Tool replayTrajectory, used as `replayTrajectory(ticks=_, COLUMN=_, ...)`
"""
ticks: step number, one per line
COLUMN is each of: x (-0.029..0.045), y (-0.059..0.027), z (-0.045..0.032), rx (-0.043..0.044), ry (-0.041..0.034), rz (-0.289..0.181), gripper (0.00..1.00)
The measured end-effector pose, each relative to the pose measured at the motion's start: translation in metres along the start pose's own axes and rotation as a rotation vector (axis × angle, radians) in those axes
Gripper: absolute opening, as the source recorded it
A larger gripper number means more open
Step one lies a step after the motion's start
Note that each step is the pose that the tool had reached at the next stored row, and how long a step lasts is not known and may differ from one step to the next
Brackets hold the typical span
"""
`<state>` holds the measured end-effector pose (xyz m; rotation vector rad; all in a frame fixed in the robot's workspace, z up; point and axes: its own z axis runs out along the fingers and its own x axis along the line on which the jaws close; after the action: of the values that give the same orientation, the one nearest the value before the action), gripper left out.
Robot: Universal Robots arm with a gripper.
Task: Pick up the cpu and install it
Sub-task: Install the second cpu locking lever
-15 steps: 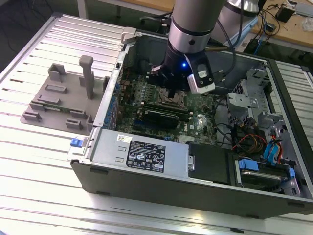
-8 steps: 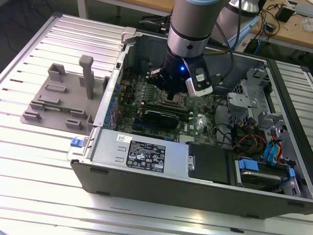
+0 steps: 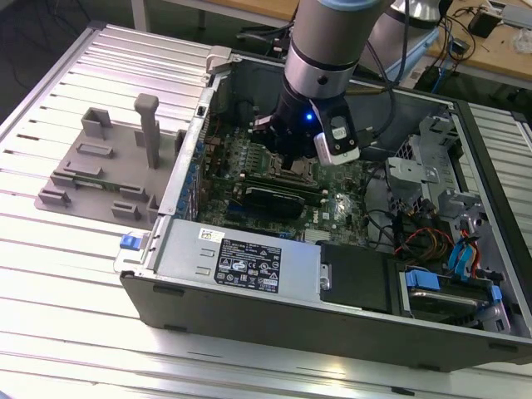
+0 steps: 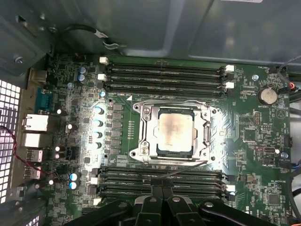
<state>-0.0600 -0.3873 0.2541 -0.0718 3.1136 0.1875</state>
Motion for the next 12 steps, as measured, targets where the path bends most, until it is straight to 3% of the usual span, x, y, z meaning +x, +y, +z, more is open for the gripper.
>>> replayTrajectory(ticks=7, x=0.0016, y=0.0023, z=0.0209, rx=0.0008, ry=0.0024, rz=0.007, gripper=0.11)
replayTrajectory(ticks=12, x=0.0097, y=0.0041, z=0.0303, rx=0.0011, ry=0.0009, rz=0.02, gripper=0.11)
